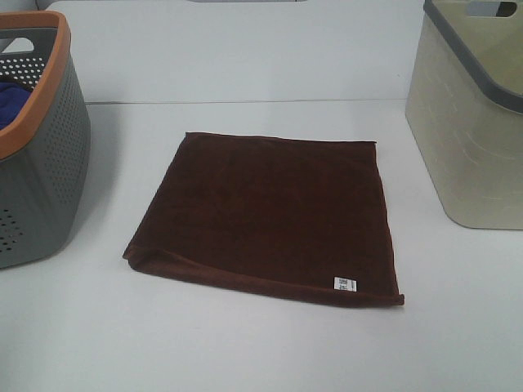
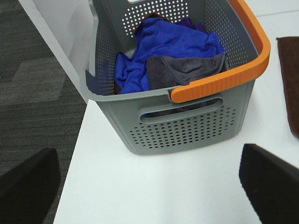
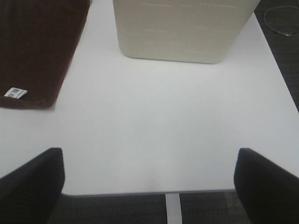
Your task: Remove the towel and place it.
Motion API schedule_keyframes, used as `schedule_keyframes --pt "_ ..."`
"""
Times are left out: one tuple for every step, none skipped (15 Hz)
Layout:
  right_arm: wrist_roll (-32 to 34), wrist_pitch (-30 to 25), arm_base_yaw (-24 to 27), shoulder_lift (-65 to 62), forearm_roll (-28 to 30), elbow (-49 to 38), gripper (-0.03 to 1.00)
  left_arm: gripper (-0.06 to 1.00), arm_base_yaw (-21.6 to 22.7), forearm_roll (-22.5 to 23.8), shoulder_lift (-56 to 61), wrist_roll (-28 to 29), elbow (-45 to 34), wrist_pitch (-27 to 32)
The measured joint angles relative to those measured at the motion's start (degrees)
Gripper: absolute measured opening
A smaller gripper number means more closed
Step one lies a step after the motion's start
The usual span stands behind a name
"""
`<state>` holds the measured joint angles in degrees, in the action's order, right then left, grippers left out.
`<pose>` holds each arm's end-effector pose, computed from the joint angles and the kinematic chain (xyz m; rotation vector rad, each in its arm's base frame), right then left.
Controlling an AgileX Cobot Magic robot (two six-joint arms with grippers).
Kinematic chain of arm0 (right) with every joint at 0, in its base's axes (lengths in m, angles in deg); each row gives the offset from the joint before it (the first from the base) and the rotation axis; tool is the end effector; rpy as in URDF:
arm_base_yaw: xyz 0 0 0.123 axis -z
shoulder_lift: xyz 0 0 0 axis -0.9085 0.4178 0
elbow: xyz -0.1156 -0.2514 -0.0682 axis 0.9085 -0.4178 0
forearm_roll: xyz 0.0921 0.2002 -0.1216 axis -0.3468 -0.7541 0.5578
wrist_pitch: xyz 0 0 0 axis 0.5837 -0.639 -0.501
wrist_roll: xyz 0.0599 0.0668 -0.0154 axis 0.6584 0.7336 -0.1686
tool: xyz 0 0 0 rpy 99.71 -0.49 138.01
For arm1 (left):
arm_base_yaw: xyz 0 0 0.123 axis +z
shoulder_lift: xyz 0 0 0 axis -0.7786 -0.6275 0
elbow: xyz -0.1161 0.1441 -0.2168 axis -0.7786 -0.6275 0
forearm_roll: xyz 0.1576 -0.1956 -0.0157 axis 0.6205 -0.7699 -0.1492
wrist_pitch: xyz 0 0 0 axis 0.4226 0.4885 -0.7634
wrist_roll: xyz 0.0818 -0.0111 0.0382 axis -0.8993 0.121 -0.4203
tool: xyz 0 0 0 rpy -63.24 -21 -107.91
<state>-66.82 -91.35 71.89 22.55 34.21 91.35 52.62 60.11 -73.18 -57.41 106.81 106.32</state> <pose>-0.0075 0.0050 0.2855 -0.0090 2.0518 -0.0852 0.0368 0.0129 0.3225 0.0209 2.0441 0.2308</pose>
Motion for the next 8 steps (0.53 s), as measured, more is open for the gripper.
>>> schedule_keyframes --pt "0.0 0.0 0.0 -1.09 0.0 0.0 0.96 0.99 0.0 -0.11 2.86 0.23 -1.38 0.0" --pt "0.0 0.0 0.0 -1.15 0.0 0.0 0.96 0.99 0.0 -0.34 5.73 0.23 -2.69 0.29" --pt "0.0 0.0 0.0 -1.15 0.0 -0.06 0.96 0.99 0.0 -0.92 7.96 0.34 -4.3 0.92" --pt "0.0 0.0 0.0 -1.15 0.0 -0.06 0.96 0.99 0.0 -1.89 9.8 0.29 -5.27 2.46" --pt "0.0 0.0 0.0 -1.15 0.0 -0.06 0.96 0.99 0.0 -2.52 11.12 0.17 -5.56 3.5" --pt "0.0 0.0 0.0 -1.15 0.0 -0.06 0.96 0.99 0.0 -3.9 12.09 0.17 -5.5 4.13" --pt "0.0 0.06 0.0 -1.15 0.0 -0.4 0.96 0.99 0.0 -6.02 13.01 0.17 -5.84 5.56" --pt "0.0 0.8 0.0 -1.15 -0.34 -1.38 0.96 0.99 0.0 -8.88 13.87 -0.63 -6.59 6.76"
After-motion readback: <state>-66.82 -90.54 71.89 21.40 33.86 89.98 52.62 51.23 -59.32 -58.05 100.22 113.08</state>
